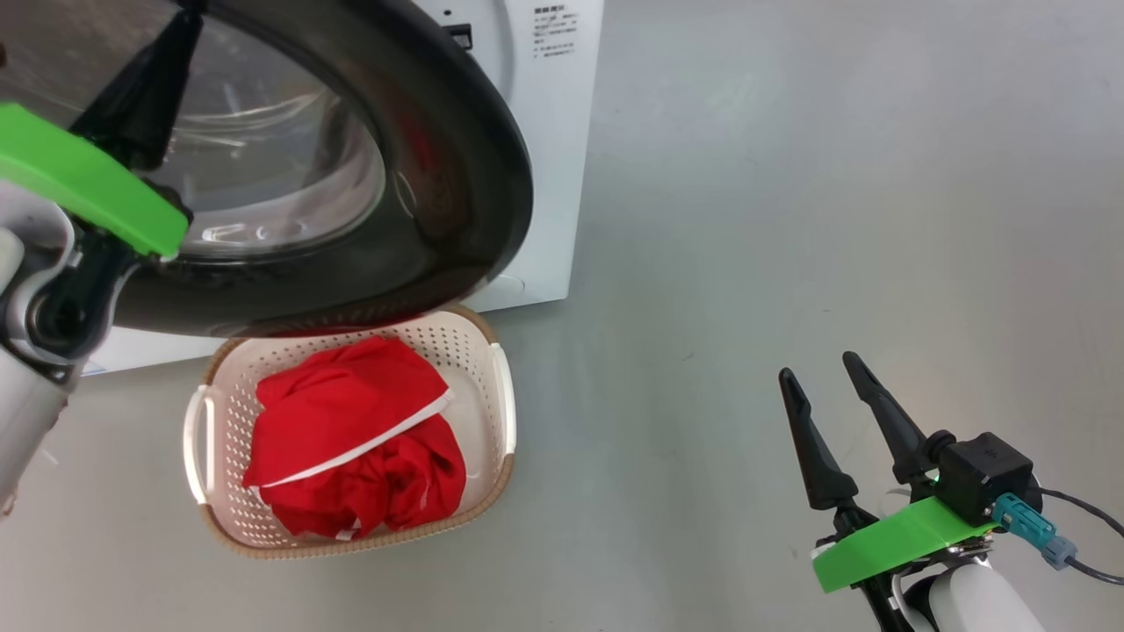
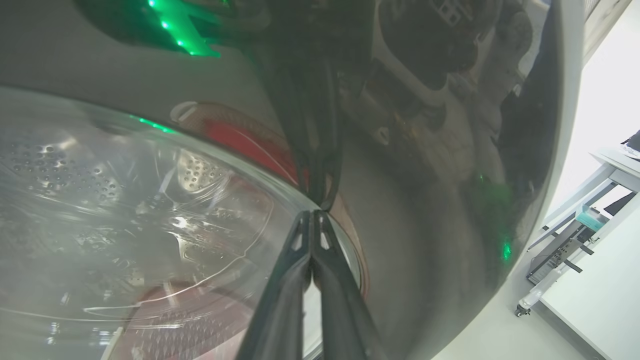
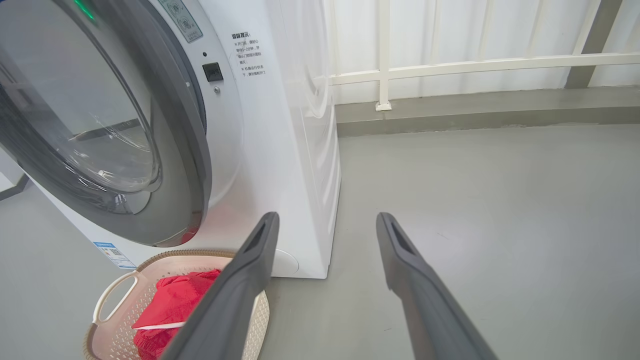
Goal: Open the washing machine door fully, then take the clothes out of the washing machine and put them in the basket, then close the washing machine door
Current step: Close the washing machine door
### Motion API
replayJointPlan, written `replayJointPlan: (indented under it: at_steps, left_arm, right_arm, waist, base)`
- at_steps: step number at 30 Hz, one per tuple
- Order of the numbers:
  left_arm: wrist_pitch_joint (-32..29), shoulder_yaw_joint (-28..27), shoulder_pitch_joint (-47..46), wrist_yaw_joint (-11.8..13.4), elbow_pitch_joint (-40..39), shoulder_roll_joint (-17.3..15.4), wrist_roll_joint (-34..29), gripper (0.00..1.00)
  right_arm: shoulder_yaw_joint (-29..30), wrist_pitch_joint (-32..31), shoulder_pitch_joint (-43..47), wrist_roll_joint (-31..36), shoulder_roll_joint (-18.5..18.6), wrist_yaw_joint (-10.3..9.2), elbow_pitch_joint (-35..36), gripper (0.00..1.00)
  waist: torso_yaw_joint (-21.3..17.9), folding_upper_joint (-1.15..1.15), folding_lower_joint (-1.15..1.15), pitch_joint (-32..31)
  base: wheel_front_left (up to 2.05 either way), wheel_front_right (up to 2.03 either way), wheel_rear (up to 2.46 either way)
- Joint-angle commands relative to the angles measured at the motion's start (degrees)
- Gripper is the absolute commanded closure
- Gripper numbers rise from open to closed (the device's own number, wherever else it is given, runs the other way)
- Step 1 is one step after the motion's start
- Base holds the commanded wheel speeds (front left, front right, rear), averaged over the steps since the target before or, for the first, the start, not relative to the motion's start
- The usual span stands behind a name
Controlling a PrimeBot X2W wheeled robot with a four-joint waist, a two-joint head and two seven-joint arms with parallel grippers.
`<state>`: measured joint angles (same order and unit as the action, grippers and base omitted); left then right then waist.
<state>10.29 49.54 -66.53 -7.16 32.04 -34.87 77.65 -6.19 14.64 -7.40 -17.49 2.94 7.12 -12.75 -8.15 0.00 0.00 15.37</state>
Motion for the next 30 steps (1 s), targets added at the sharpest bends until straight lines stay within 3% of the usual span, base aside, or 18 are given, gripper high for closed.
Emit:
replayJointPlan:
  at_steps: [1, 18, 26, 30]
  left_arm:
    - [1.4, -1.9, -4.2, -0.3, -0.1, -1.5, 0.6, 1.00]
    - [4.3, 1.9, -6.1, -0.3, 5.0, -0.4, 1.4, 1.00]
    - [4.7, 2.4, -3.0, -0.3, 4.6, 0.3, 2.4, 1.00]
    - [4.7, 0.6, 0.1, -0.3, 4.0, 0.3, 0.0, 1.00]
  right_arm:
    - [-1.3, 0.4, -1.3, -0.3, -0.1, 0.36, 1.4, 0.00]
    - [-1.3, 0.4, -1.1, -0.5, -0.1, 0.36, 1.4, 0.00]
    - [-0.7, 0.4, -0.6, 0.2, -0.1, 0.36, 0.9, 0.00]
    - [-0.6, 0.4, -0.2, 0.5, -0.1, 0.36, 0.7, 0.00]
  waist:
    - [-0.3, 0.00, 0.00, 0.2]
    - [-1.1, 0.00, 0.00, 0.2]
    - [1.0, 0.00, 0.00, -1.3]
    - [2.0, 0.00, 0.00, -2.1]
  base:
    - [0.00, 0.00, 0.00]
    - [0.00, 0.00, 0.00]
    - [0.00, 0.00, 0.00]
    - [0.00, 0.00, 0.00]
